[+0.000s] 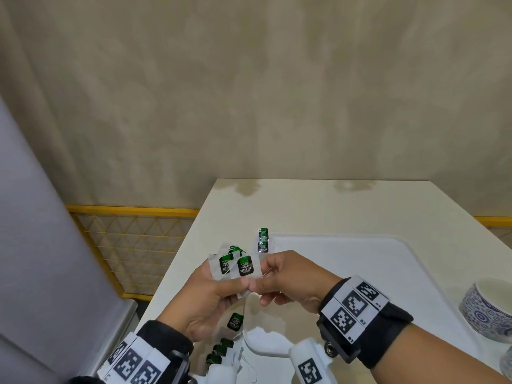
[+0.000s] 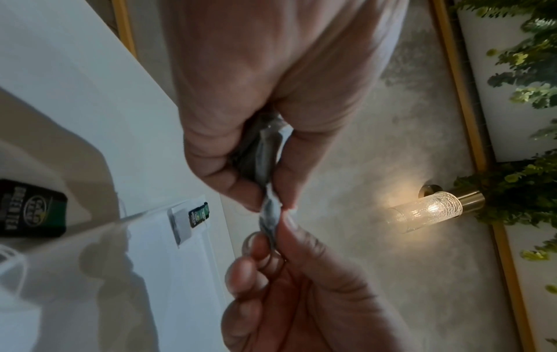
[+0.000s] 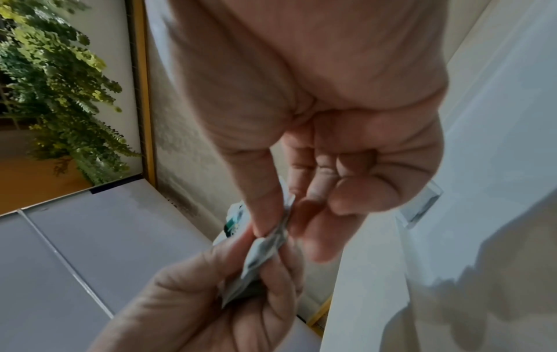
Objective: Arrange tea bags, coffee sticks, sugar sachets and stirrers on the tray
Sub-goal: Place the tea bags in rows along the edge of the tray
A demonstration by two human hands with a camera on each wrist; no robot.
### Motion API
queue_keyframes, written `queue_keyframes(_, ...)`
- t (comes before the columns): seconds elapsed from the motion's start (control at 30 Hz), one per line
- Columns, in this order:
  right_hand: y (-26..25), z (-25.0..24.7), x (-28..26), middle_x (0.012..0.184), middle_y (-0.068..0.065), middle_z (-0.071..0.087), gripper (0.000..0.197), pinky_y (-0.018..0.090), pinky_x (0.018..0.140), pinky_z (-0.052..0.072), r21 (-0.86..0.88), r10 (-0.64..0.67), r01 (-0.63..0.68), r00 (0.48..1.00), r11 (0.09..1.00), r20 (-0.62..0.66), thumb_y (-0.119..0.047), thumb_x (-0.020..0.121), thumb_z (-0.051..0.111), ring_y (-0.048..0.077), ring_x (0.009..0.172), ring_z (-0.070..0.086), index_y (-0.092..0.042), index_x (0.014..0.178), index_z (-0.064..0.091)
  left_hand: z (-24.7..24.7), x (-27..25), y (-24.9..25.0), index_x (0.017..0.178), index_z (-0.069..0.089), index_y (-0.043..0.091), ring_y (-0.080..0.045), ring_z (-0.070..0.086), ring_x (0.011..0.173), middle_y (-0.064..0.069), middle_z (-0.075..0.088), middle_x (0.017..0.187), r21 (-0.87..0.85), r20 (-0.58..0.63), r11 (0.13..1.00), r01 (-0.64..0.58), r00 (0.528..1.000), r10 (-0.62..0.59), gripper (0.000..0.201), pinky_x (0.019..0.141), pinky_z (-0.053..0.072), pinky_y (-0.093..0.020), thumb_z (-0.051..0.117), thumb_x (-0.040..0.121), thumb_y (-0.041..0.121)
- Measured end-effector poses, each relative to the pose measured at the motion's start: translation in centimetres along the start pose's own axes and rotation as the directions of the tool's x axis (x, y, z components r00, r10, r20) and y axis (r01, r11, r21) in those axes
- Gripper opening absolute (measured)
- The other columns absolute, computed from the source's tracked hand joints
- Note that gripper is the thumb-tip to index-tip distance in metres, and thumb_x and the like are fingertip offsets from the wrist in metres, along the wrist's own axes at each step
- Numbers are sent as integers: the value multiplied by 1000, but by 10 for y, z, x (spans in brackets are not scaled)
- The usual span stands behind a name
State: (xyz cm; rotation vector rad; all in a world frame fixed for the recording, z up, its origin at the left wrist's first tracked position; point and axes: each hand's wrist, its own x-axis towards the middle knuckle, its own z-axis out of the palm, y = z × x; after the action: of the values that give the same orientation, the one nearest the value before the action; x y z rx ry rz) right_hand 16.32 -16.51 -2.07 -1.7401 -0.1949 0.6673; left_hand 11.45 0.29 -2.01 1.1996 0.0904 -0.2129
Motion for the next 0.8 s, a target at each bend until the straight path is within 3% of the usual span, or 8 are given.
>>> queue_keyframes(0.13, 5, -4, 2, 76, 3, 67, 19, 20, 50, 36, -83, 13, -11, 1000, 997, 22, -22, 82, 76, 10, 59, 56, -11, 78, 61, -3, 3, -3, 116, 60, 4, -38, 67, 101, -21, 70, 108, 34, -19, 999, 17, 1000, -17, 47, 85, 56, -39, 62, 73, -14)
queue_keyframes(0.2, 9, -7, 6, 77, 8, 66, 23, 22, 50, 35, -128, 44, -42, 999, 991, 13, -24, 79, 78, 13, 59, 51, -4, 83, 67, -5, 6, -5, 116, 60, 2, -38, 67, 100, -23, 70, 108, -2, -68, 999, 45, 997, -45, 41, 88, 54, -42, 58, 79, -16)
queue_keyframes(0.23, 11, -9, 9, 77, 10, 65, 26, 23, 50, 35, -145, 65, -63, 998, 987, 6, -25, 77, 80, 15, 59, 50, -3, 84, 69, -7, 9, -7, 117, 59, 0, -37, 67, 96, -24, 69, 108, -42, -107, 997, 68, 992, -73, 39, 86, 54, -41, 57, 81, -15)
queue_keyframes(0.33, 18, -21, 19, 74, 12, 64, 21, 25, 49, 33, -161, 145, -149, 989, 976, -35, -22, 79, 78, 17, 56, 46, -11, 65, 67, -16, 16, -11, 118, 56, -6, -27, 65, 74, -23, 66, 96, -154, -245, 979, 135, 954, -170, 36, 60, 58, -28, 59, 83, -14)
queue_keyframes(0.43, 17, -36, 32, 83, 16, 70, 26, 27, 55, 37, -306, 198, -230, 971, 924, -134, -25, 89, 67, 20, 61, 50, -11, 67, 62, -21, 17, -10, 108, 56, -11, -27, 64, 72, -23, 62, 89, -210, -313, 963, 166, 922, -227, 25, 49, 56, -23, 59, 83, -13)
queue_keyframes(0.5, 16, -41, 41, 84, 13, 71, 26, 23, 55, 38, -446, 199, -273, 958, 853, -207, -28, 92, 63, 18, 61, 52, -11, 71, 60, -22, 16, -8, 99, 57, -11, -29, 63, 74, -23, 59, 90, -244, -319, 953, 182, 913, -256, 14, 45, 55, -23, 57, 85, -11)
queue_keyframes(0.63, 17, -39, 65, 61, -3, 54, 31, 20, 47, 34, -590, 199, -347, 932, 729, -301, -32, 90, 64, 10, 52, 47, -12, 68, 54, -22, 17, -6, 104, 54, -11, -31, 64, 77, -26, 58, 96, -266, -322, 945, 193, 906, -276, 18, 46, 56, -25, 55, 86, -10)
queue_keyframes(0.8, 17, -31, 93, 67, -3, 57, 30, 22, 50, 37, -659, 198, -368, 927, 656, -320, -35, 88, 65, 12, 59, 51, -17, 66, 56, -21, 17, -7, 105, 54, -12, -31, 64, 75, -26, 59, 94, -253, -310, 948, 193, 912, -268, 19, 48, 57, -26, 55, 86, -11)
